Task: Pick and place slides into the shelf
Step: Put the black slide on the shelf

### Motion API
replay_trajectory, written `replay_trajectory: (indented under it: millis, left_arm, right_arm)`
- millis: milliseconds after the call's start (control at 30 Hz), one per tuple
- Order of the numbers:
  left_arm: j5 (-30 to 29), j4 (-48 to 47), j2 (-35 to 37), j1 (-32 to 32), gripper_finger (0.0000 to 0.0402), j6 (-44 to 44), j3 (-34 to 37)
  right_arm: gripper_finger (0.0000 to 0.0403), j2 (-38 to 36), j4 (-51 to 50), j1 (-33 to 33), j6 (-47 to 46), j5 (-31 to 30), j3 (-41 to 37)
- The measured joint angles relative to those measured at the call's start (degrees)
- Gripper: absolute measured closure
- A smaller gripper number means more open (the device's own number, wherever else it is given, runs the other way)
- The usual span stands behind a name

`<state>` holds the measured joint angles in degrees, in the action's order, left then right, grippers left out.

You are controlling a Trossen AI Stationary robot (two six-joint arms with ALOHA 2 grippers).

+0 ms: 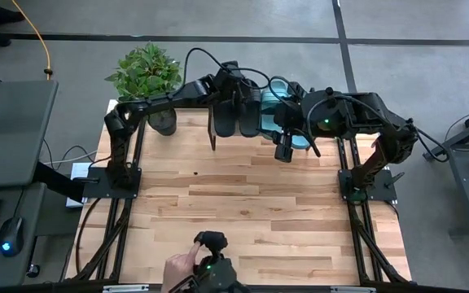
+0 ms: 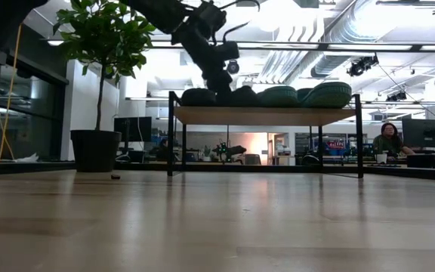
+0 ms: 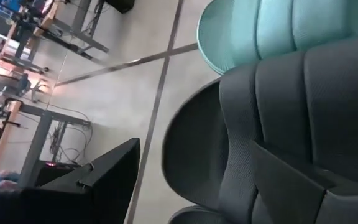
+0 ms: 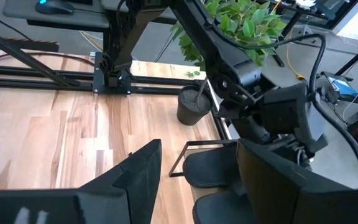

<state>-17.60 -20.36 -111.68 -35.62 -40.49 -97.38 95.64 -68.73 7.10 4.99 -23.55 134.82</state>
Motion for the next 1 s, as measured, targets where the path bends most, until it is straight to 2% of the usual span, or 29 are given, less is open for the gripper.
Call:
replay_trajectory:
  millis: [200, 500, 1000]
  left_arm:
    - [-1.1, 0.9, -2.6, 0.1, 0.0115, -0.6, -0.1]
    - [-1.5, 0.5, -2.8, 0.1, 0.0115, -0.1, -0.1]
    - [-3.0, 6.4, 0.3, 2.4, 0.0115, -1.9, 0.4]
  right_arm:
    - [0.0201, 0.0, -0.1, 0.0, 0.0, 0.2, 0.0]
    - [0.0201, 0.0, -0.2, 0.0, 0.0, 0.3, 0.0]
    - [0.0201, 0.0, -0.4, 0.0, 0.0, 0.5, 0.0]
